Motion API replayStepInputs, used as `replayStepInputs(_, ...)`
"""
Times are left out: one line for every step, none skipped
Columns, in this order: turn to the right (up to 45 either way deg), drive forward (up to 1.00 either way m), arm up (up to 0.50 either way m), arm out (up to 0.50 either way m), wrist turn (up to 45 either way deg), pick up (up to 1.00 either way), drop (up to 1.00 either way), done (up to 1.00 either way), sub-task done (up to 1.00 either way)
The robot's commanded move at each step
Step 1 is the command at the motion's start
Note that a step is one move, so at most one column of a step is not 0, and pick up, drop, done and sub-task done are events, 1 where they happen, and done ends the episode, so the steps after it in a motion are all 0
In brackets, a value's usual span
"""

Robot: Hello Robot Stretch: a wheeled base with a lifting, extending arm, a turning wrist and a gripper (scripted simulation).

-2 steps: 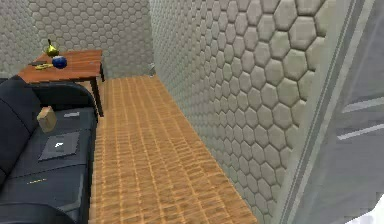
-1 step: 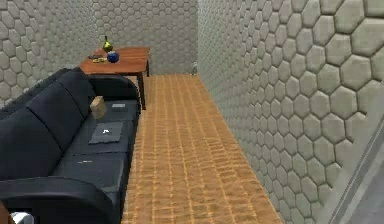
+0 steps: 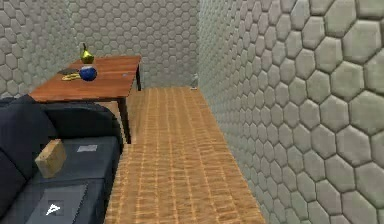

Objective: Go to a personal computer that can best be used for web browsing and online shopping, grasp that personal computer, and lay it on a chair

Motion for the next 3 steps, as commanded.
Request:
replayStepInputs(-45.0,0.0,0.0,0.0,0.0,0.0,0.0,0.0,0.0)
replayStepInputs(-45.0,0.0,0.0,0.0,0.0,0.0,0.0,0.0,0.0)
replayStepInputs(-39.0,0.0,0.0,0.0,0.0,0.0,0.0,0.0,0.0)
